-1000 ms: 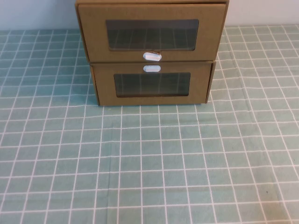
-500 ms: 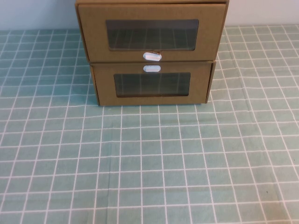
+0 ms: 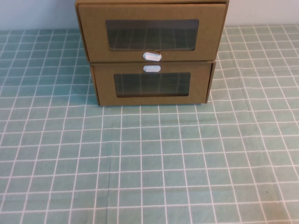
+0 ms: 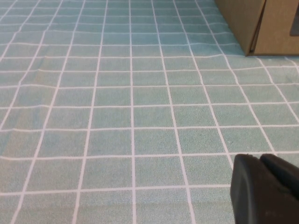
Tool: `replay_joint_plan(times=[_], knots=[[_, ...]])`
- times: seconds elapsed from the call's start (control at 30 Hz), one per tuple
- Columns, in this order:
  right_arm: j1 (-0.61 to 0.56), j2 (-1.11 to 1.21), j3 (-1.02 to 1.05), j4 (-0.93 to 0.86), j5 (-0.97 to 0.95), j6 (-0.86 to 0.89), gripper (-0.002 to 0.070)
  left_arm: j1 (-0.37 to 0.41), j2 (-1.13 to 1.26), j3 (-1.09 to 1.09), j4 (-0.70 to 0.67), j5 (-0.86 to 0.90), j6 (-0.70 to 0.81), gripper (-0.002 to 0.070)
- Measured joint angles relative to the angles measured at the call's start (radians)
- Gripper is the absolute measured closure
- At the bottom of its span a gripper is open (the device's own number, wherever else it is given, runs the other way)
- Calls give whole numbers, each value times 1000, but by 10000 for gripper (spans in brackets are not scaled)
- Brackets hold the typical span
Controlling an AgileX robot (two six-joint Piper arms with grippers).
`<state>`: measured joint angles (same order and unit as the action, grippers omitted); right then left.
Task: Open the shoe box
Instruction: 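Pull the top drawer of the cardboard box fully open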
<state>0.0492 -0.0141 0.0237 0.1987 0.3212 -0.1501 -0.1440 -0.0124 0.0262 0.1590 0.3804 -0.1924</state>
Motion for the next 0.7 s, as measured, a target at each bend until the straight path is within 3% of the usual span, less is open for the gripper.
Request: replay_joint_plan(times=[0.33,0.7], knots=[[0,0,0,0,-56,0,689,0,0,0,2,-71,0,680],[0,0,0,0,-778,0,689,0,0,0,6,-627,0,680]])
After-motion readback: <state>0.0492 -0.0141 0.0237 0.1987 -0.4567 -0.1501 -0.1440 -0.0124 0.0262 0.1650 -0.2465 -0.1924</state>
